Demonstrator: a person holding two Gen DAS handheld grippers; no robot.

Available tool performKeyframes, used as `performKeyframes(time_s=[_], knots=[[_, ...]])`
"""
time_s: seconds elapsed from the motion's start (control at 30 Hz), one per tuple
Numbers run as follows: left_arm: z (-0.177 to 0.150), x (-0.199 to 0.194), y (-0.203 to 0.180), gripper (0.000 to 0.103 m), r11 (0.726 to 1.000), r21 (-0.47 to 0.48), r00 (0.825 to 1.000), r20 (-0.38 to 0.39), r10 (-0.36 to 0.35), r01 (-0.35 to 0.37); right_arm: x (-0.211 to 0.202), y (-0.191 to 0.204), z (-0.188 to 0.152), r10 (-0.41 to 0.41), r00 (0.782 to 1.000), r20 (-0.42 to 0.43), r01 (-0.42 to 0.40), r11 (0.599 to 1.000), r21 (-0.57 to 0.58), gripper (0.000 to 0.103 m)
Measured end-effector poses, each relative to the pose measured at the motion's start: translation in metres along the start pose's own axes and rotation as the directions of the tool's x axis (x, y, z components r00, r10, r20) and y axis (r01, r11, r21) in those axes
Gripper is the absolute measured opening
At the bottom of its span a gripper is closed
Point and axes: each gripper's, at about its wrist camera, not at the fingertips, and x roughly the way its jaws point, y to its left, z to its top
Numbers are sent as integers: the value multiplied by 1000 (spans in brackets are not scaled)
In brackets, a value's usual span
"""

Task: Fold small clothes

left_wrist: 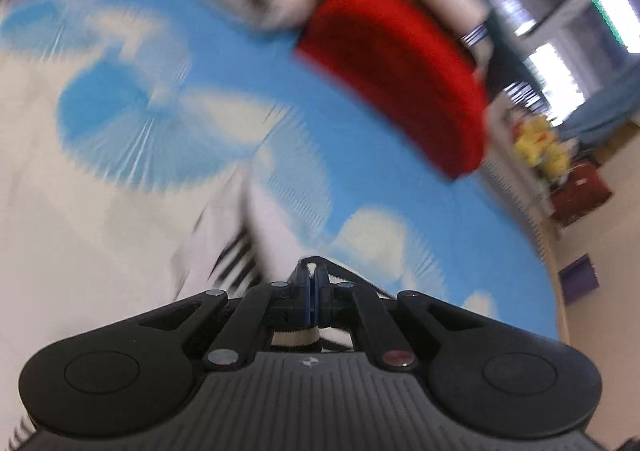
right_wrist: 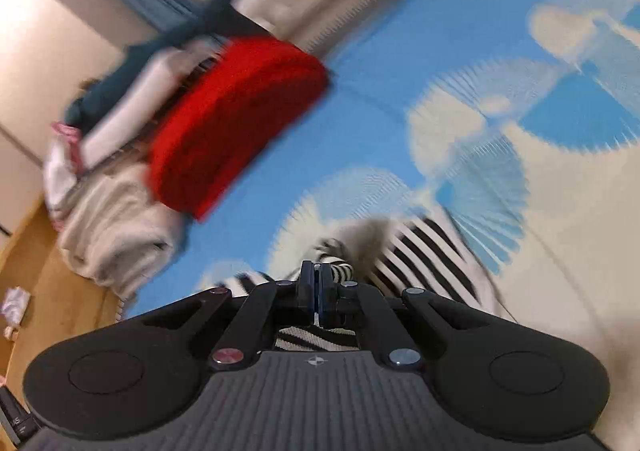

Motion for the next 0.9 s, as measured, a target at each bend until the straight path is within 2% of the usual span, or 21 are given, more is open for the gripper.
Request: performKeyframes(time_s=[0.03,0.1,0.17,0.2,0.23,0.3,0.33,0.4,0.5,0.63,0.67,0.7,0.73,0.8,0.83,0.9], knots=[[-2,10,8,1,999,-25,997,-68,23,-25,8,-7,-3,-64,996,-62,65,998,5,0],[-8,31,26,1,996,-66,977,-206,51,-66,27,-21,-14,-183,966,-181,186,982,-1,0],[-12,42,42,2,990,-107,960,-274,61,-94,44,-34,-27,-257,928,-269,265,964,-4,0],[-12,43,46,3,988,-118,957,-284,63,-100,48,-36,-31,-269,920,-286,275,961,-21,1],[-10,43,49,6,987,-123,954,-293,59,-99,50,-34,-32,-278,915,-291,280,959,-38,4],[-7,40,51,32,988,-132,956,-292,43,-85,50,-27,-31,-285,919,-272,280,958,-58,6],[-5,37,50,35,989,-132,958,-285,28,-68,48,-25,-28,-280,924,-261,275,960,-56,13],[-4,37,45,39,992,-121,955,-296,5,-42,43,-22,-25,-258,936,-239,256,966,-41,30],[-13,43,44,39,992,-119,944,-331,-4,-38,47,-24,-22,-250,937,-244,249,968,-34,32],[-20,52,49,38,990,-119,936,-350,30,-76,59,-31,-29,-270,916,-298,282,959,-2,32],[-20,53,49,30,991,-115,937,-347,29,-73,63,-32,-32,-274,910,-310,289,957,3,32],[-19,53,47,7,993,-106,940,-340,20,-60,65,-31,-34,-278,907,-316,294,956,2,24],[-16,52,46,3,994,-106,948,-319,2,-38,66,-29,-35,-274,908,-317,287,958,-6,5],[-5,35,41,3,994,-99,979,-196,-52,33,62,-21,-34,-232,932,-280,242,970,0,3],[2,24,36,3,995,-69,989,-125,-82,74,56,-16,-30,-185,952,-243,194,981,16,3],[13,5,30,3,991,-32,991,-25,-131,130,41,-9,-20,-59,986,-155,70,995,68,3]])
